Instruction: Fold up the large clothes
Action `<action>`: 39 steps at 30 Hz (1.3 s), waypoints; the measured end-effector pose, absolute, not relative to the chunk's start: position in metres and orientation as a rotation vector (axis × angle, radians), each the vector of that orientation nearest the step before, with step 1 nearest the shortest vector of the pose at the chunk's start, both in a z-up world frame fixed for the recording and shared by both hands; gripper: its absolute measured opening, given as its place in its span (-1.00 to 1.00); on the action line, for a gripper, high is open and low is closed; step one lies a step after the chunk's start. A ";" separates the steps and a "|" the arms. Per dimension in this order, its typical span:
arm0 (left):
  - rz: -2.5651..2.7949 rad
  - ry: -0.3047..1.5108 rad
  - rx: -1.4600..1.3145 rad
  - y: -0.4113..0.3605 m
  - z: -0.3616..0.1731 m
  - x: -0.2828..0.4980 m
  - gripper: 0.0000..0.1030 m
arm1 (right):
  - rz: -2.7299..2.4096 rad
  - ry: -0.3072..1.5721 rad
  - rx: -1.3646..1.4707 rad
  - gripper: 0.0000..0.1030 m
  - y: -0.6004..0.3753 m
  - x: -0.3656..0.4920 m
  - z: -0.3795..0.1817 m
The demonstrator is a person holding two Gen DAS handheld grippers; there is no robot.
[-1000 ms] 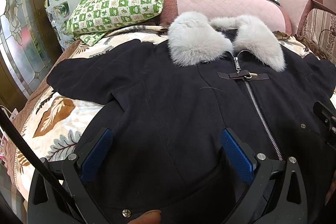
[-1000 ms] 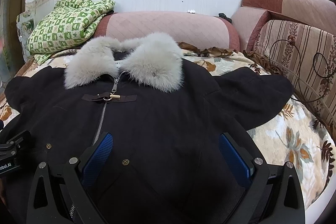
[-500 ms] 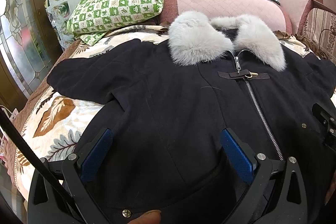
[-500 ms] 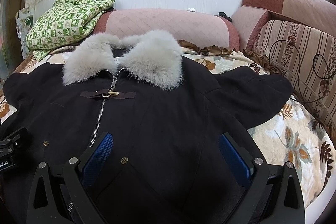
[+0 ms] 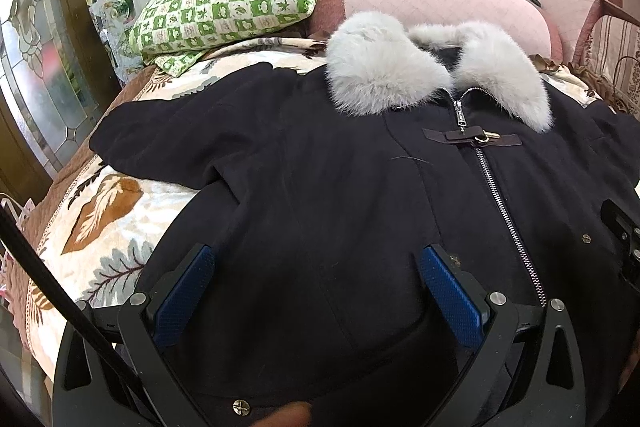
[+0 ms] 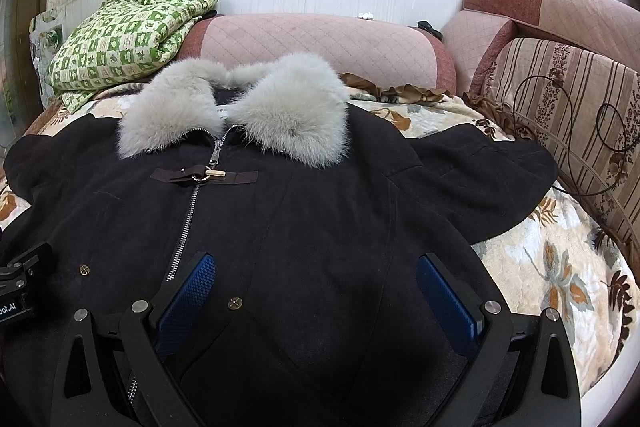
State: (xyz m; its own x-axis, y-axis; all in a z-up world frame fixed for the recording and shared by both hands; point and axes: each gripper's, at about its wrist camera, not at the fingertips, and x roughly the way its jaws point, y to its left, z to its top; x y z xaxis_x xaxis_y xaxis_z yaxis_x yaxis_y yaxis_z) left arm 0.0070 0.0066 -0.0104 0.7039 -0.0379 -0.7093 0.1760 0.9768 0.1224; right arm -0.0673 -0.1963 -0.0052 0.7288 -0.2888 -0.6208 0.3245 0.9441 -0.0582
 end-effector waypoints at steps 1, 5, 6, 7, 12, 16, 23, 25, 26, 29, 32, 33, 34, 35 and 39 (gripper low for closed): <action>-0.125 0.792 0.187 0.006 -0.012 0.008 0.99 | -0.338 0.675 0.055 0.97 -0.196 -0.067 -0.005; -0.133 0.822 0.191 0.004 -0.018 0.011 0.99 | -0.338 0.676 0.053 0.97 -0.196 -0.067 -0.006; -0.136 0.829 0.188 0.004 -0.019 0.012 0.99 | -0.338 0.676 0.054 0.97 -0.196 -0.067 -0.006; -0.138 0.835 0.184 0.004 -0.020 0.013 0.99 | -0.338 0.676 0.054 0.97 -0.196 -0.067 -0.006; -0.161 0.875 0.148 0.007 -0.025 0.018 0.99 | -0.338 0.676 0.055 0.97 -0.196 -0.067 -0.005; -0.165 0.901 0.150 0.007 -0.029 0.019 0.99 | -0.336 0.675 0.058 0.97 -0.196 -0.067 -0.006; -0.162 0.932 0.190 0.002 -0.038 0.019 0.99 | -0.337 0.678 0.058 0.97 -0.196 -0.067 -0.006; -0.162 0.937 0.200 0.001 -0.040 0.020 0.99 | -0.337 0.677 0.059 0.97 -0.196 -0.067 -0.006; -0.162 0.943 0.202 0.001 -0.041 0.020 1.00 | -0.337 0.677 0.059 0.97 -0.196 -0.067 -0.006; -0.170 0.958 0.199 0.002 -0.044 0.022 1.00 | -0.338 0.678 0.057 0.97 -0.196 -0.067 -0.007; -0.177 0.952 0.191 0.003 -0.045 0.020 1.00 | -0.338 0.681 0.055 0.97 -0.196 -0.066 -0.007; -0.175 0.946 0.197 0.002 -0.045 0.019 1.00 | -0.338 0.682 0.055 0.97 -0.195 -0.066 -0.007; -0.174 0.941 0.207 0.001 -0.045 0.018 1.00 | -0.338 0.683 0.055 0.97 -0.196 -0.066 -0.008; -0.174 0.936 0.217 0.000 -0.045 0.017 1.00 | -0.337 0.684 0.055 0.97 -0.196 -0.066 -0.008; -0.188 0.924 0.196 0.002 -0.045 0.017 1.00 | -0.331 0.678 0.063 0.97 -0.197 -0.068 -0.007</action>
